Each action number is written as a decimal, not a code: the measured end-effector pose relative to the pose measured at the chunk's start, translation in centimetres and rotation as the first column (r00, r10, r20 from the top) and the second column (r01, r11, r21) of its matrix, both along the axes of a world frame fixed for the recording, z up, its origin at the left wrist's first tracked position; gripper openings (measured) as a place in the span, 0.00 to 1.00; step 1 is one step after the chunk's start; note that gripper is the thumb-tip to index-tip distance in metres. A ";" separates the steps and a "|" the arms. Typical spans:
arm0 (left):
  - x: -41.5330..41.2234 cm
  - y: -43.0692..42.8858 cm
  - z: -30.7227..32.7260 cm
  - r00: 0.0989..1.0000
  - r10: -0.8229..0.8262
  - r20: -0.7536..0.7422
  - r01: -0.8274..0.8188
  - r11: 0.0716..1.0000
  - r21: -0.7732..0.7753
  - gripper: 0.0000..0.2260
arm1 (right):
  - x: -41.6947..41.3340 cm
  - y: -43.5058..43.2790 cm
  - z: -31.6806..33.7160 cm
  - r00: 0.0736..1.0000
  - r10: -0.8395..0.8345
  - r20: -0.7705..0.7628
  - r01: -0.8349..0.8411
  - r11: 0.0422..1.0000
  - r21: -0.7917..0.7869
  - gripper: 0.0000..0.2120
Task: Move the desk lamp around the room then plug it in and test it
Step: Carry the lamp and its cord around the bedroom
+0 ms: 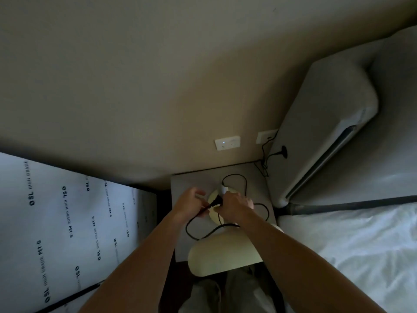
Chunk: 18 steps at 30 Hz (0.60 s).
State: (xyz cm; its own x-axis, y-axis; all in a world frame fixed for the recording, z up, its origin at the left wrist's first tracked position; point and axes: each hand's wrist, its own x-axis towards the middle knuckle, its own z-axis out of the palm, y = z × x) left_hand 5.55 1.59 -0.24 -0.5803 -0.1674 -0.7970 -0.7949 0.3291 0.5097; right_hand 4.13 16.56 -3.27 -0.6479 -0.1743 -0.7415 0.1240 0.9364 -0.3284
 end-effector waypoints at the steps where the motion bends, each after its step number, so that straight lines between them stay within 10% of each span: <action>1: 0.0 -0.3 -0.4 0.998 -0.065 -0.013 0.064 0.995 -0.081 0.09 | 0.3 -0.3 -0.5 1.000 -0.010 0.005 0.010 1.000 0.019 0.28; 11: -0.3 -3.4 -1.1 0.949 -0.298 -0.101 0.278 0.945 -0.173 0.06 | 3.4 1.4 -2.2 0.937 -0.308 0.167 0.332 0.933 -0.138 0.15; 18: 1.0 -4.3 -1.4 0.870 -0.478 -0.121 0.473 0.878 -0.069 0.07 | 10.0 2.3 2.8 0.994 -0.038 -0.100 0.045 0.997 0.067 0.21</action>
